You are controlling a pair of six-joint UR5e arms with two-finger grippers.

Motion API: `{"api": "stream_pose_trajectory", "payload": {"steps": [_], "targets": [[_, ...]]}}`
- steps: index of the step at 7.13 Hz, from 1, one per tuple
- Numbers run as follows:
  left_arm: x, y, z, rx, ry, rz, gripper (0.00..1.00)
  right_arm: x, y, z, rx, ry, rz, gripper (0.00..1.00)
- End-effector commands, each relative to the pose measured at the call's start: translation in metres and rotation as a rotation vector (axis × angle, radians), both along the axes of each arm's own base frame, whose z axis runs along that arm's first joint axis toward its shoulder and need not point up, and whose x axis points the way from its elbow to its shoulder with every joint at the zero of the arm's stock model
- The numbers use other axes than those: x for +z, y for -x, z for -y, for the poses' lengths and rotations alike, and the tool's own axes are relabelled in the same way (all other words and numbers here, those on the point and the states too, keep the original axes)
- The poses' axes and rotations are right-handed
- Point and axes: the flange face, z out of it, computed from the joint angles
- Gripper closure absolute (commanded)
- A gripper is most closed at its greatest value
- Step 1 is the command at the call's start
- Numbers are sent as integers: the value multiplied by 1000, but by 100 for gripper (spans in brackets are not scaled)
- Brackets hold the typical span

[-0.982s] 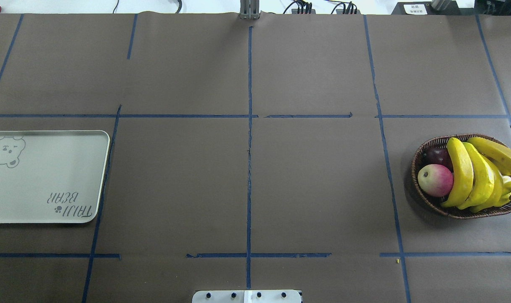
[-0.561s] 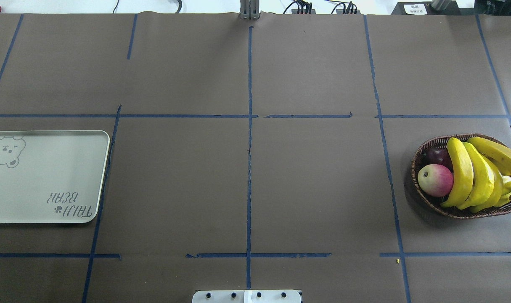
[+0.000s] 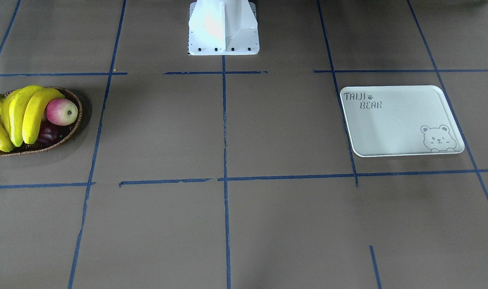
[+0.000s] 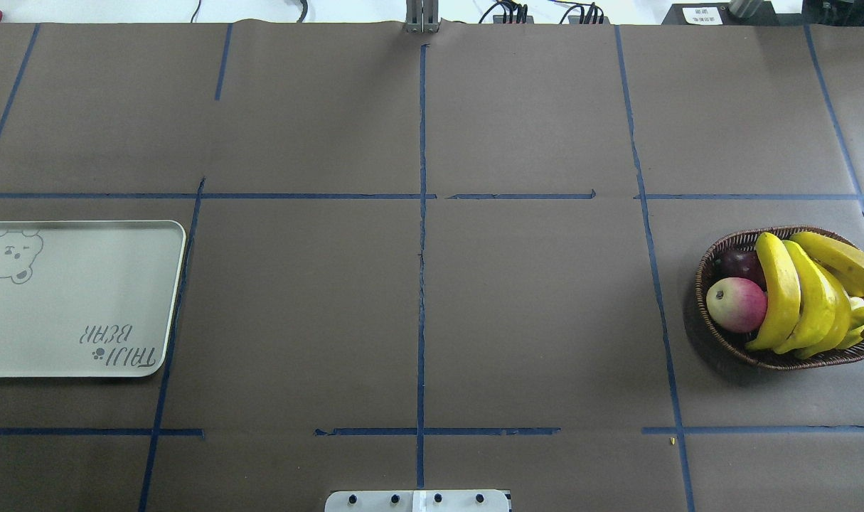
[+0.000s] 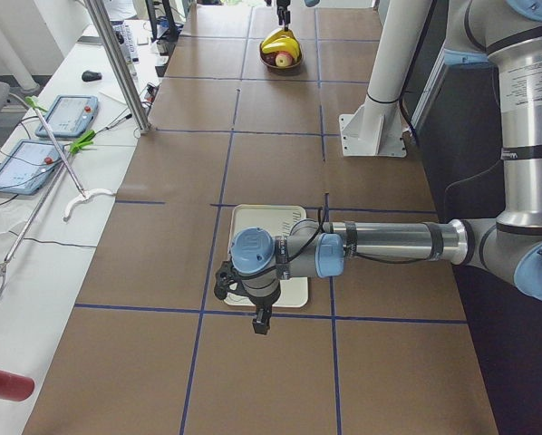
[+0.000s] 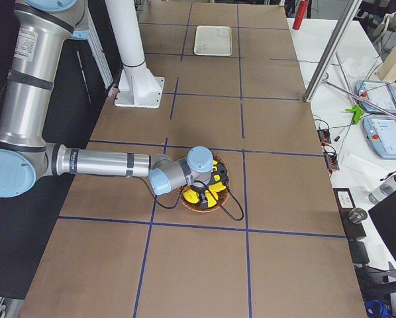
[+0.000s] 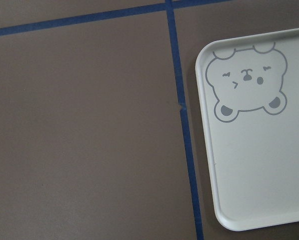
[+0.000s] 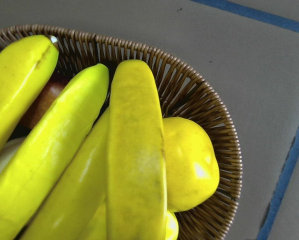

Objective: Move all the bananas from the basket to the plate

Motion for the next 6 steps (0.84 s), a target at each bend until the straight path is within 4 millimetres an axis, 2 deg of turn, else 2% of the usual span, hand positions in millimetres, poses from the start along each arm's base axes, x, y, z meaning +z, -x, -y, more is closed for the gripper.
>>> {"api": "stream_pose_trajectory", "payload": {"steps": [1, 2, 3, 4, 6], "targets": [[-1, 0, -1, 0, -1, 0, 0, -4, 18, -1, 48, 20, 39, 1], [0, 0, -1, 0, 1, 0, 0, -1, 17, -1, 48, 23, 37, 2], [1, 0, -1, 0, 2, 0, 0, 1, 17, -2, 48, 27, 35, 8], [2, 0, -1, 0, 4, 0, 0, 4, 16, -4, 49, 32, 31, 20], [2, 0, -1, 0, 4, 0, 0, 5, 16, -3, 47, 31, 31, 81]]}}
